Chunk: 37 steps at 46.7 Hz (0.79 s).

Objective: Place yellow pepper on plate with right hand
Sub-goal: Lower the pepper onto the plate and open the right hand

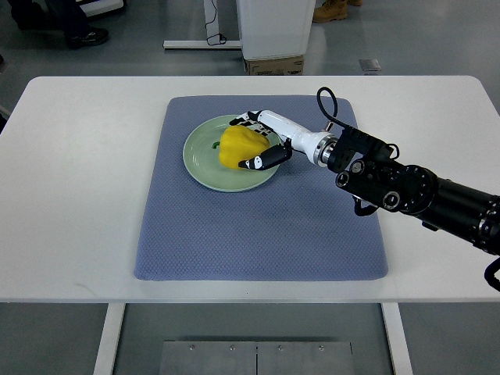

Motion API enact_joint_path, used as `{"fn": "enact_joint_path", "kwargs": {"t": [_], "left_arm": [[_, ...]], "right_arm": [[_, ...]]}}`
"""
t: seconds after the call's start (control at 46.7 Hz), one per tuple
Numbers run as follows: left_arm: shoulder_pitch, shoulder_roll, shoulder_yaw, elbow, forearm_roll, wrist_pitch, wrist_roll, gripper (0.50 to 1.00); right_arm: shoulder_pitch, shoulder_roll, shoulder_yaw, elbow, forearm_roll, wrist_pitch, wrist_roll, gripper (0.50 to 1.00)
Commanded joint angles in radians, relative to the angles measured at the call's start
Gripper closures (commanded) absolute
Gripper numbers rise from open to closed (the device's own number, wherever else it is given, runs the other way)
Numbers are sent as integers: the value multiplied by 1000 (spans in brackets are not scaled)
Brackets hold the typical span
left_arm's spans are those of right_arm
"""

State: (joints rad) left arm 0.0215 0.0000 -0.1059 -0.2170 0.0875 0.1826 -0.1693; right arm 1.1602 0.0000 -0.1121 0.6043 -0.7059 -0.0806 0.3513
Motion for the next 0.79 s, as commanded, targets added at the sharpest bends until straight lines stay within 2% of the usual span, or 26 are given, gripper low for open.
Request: {"fn": "enact_joint_path", "kwargs": {"t": [0.0,0.128,0.15,0.342,0.77], "left_arm": [[0,0,0,-1,0,0,1,500],[0,0,0,1,0,0,1,500],[0,0,0,-1,0,0,1,500],[0,0,0,-1,0,0,1,500],[0,0,0,-1,0,0,1,500]], "right_arm": [[-1,0,0,0,2,1,2,658],[-5,0,0,0,2,-1,2,532],[-5,0,0,0,2,-1,2,523],[-7,0,0,0,2,1,2,505],[6,0,0,32,5,12,8,505]]}}
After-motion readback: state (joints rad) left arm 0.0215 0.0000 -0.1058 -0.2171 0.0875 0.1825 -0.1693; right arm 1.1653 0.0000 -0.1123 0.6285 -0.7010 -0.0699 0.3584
